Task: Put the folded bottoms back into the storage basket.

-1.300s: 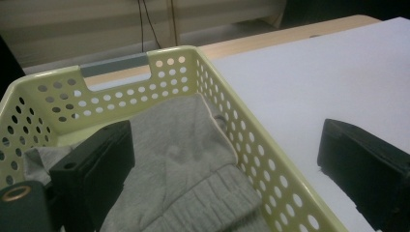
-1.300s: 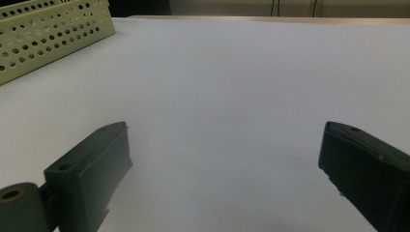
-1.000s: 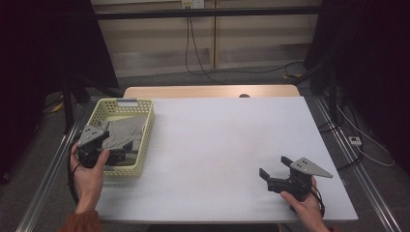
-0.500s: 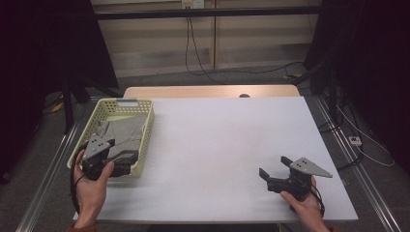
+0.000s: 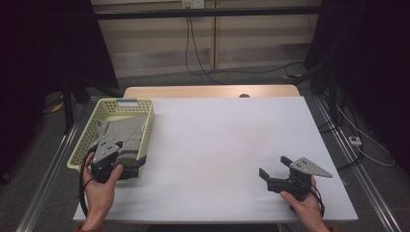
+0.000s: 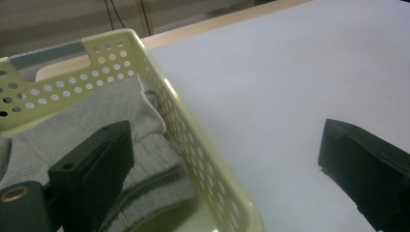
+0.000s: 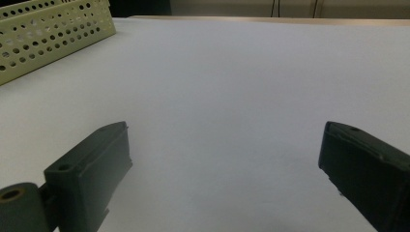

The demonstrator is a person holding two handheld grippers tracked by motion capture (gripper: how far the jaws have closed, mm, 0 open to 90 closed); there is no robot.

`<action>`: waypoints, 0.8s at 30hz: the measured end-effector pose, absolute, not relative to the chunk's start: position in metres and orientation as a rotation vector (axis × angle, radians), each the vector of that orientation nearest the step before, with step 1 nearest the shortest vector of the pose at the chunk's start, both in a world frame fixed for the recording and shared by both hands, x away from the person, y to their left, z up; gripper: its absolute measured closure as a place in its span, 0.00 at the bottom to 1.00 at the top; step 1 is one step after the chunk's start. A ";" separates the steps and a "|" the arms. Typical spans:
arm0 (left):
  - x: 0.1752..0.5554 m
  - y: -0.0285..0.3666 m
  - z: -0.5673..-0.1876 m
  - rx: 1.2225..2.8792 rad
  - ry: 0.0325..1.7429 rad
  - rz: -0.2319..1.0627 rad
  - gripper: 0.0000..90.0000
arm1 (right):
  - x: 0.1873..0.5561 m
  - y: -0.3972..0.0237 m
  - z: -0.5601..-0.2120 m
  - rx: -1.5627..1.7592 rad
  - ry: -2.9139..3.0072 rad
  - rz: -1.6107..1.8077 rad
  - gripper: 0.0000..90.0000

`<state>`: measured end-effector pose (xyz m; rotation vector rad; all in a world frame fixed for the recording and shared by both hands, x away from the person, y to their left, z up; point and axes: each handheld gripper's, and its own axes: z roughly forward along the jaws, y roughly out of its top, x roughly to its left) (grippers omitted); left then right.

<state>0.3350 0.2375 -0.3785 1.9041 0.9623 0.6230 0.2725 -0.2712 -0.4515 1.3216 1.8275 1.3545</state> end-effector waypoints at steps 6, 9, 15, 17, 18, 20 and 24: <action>0.335 0.231 -0.378 1.897 1.007 0.614 0.07 | 0.272 -0.271 -0.451 1.321 1.827 1.357 0.04; 0.338 0.230 -0.379 1.854 1.010 0.559 0.06 | 0.272 -0.271 -0.451 1.321 1.825 1.359 0.04; 0.339 0.220 -0.378 1.885 0.961 0.573 0.06 | 0.272 -0.272 -0.451 1.322 1.826 1.359 0.04; 0.340 0.217 -0.378 1.885 0.942 0.565 0.06 | 0.272 -0.271 -0.451 1.320 1.826 1.360 0.04; 0.341 0.215 -0.378 1.881 0.937 0.551 0.06 | 0.272 -0.271 -0.451 1.319 1.827 1.359 0.04; 0.342 0.211 -0.378 1.891 0.924 0.549 0.06 | 0.272 -0.271 -0.451 1.320 1.826 1.360 0.04; 0.343 0.203 -0.379 1.900 0.905 0.535 0.06 | 0.272 -0.272 -0.451 1.318 1.827 1.359 0.04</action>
